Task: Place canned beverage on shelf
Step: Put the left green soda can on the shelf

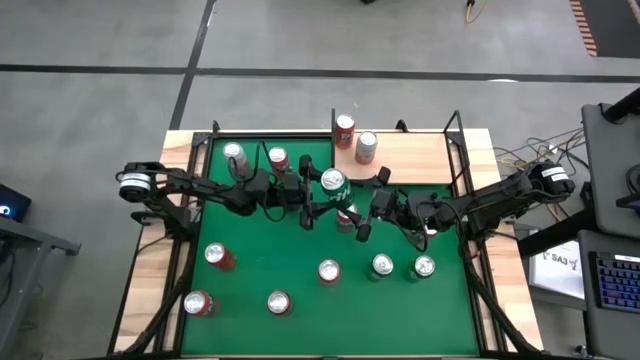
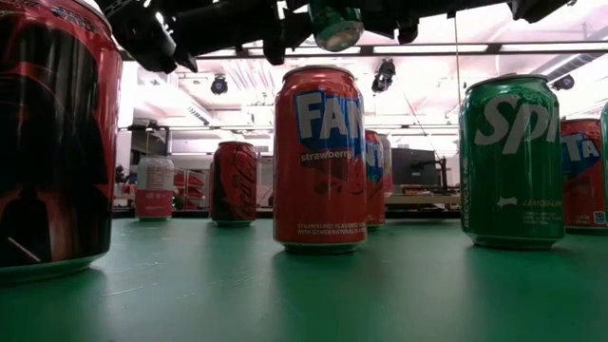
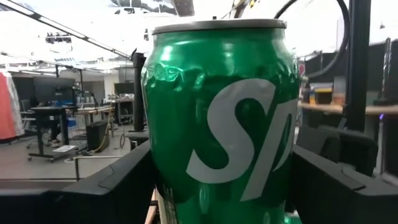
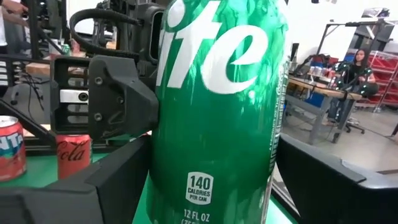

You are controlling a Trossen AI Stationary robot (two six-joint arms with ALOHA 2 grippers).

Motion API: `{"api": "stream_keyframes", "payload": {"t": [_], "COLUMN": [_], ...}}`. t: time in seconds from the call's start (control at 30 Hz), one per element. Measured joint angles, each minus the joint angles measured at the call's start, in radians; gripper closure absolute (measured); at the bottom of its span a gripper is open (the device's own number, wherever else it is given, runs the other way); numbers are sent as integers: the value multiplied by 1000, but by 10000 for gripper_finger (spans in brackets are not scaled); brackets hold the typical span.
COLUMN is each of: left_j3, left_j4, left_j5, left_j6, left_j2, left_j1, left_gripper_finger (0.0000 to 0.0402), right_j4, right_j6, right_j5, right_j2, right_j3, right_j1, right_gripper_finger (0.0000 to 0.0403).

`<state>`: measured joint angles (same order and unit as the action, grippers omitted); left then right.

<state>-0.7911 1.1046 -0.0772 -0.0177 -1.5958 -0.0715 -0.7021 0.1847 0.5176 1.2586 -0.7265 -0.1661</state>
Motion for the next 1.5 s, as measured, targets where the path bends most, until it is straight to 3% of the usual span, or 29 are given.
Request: {"api": "stream_keyframes", "payload": {"t": [0.17,0.33,0.43,0.6,1.0,1.17,1.5], "left_j3": [2,7,9,9,9,9,9], "left_j4": [-143,-364,-407,-407,-398,-397,-398], "left_j5": [52,148,223,227,225,226,233], "left_j6": [-106,-258,-313,-318,-315,-314,-307], "left_j2": [85,171,196,190,186,186,186], "left_j1": [-1,1,0,0,-1,-1,-1], "left_gripper_finger": [117,117,117,117,117,117,117], "right_j4": [142,475,682,886,1025,1075,1072], "right_j6": [-53,-136,-188,-245,-219,-210,-190], "right_j5": [39,78,89,88,91,150,158], "right_j2": [-53,-96,-90,-40,130,186,238], "right_j3": [-49,-201,-319,-476,-670,-744,-785], "right_j1": [0,1,1,0,15,23,47], "right_gripper_finger": [77,76,75,74,74,74,77]}}
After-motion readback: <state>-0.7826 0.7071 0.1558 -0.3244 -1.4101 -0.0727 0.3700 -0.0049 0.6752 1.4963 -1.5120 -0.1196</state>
